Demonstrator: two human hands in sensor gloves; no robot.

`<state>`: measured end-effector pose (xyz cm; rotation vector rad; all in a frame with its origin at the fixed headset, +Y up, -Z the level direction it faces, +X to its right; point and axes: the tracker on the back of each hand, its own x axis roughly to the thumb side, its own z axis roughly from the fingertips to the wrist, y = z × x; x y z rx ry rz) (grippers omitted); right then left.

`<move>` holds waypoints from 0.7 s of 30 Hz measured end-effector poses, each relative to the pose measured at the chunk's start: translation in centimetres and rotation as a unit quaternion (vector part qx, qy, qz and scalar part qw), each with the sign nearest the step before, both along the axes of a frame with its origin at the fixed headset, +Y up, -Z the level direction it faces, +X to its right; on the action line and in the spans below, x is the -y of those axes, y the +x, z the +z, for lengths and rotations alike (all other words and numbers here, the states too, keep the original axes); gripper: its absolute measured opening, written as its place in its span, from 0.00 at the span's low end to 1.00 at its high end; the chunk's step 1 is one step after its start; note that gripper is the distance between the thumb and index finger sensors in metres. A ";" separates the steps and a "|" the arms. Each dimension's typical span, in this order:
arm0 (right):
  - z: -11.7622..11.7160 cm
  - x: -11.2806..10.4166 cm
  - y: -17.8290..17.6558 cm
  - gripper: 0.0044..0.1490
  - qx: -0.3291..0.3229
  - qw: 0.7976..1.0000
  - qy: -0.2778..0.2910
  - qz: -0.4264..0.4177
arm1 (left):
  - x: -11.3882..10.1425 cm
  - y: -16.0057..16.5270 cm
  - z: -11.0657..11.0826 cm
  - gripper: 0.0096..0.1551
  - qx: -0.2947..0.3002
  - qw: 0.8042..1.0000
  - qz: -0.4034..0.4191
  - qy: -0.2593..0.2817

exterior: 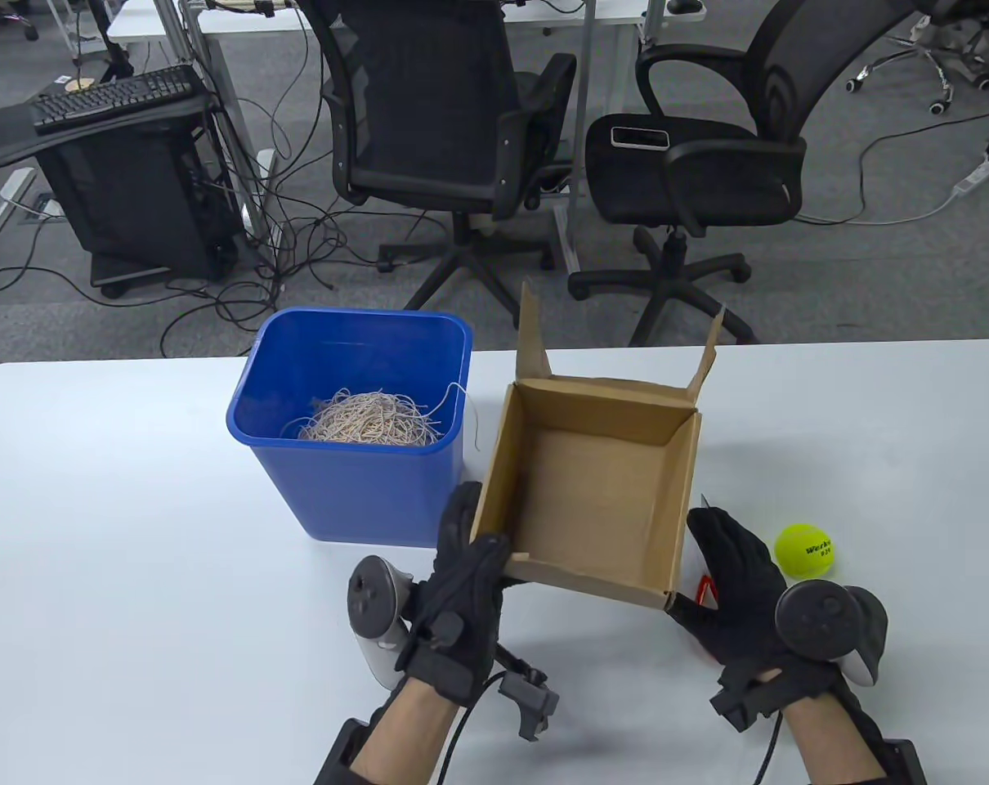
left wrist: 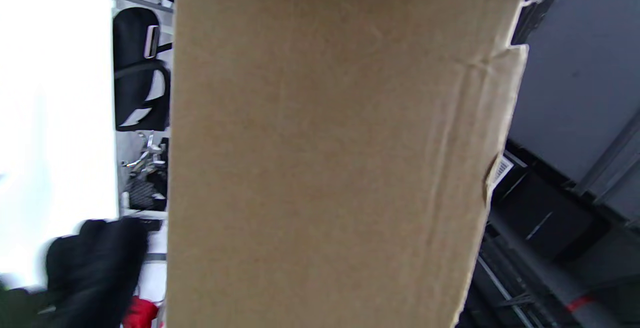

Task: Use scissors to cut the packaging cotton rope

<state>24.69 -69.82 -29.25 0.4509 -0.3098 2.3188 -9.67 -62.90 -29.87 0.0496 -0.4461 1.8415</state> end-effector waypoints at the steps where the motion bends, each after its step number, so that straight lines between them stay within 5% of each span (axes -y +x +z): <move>1: 0.0 0.0 -0.1 0.59 -0.001 1.000 -0.002 0.001 | -1.2 -0.6 -0.3 0.59 -0.009 1.000 -0.001 0.010; 9: 0.0 0.1 -0.3 0.59 -0.005 1.000 -0.005 0.008 | -7.3 -8.8 -3.3 0.58 -0.124 0.991 -0.036 0.038; 15: 0.1 0.1 -0.5 0.59 -0.010 1.000 -0.004 0.012 | -7.0 -14.6 -6.0 0.57 -0.219 0.970 -0.101 0.012; 21: 0.1 0.1 -0.5 0.59 -0.011 1.000 -0.003 0.012 | -6.7 -17.1 -7.9 0.57 -0.264 0.948 -0.180 -0.012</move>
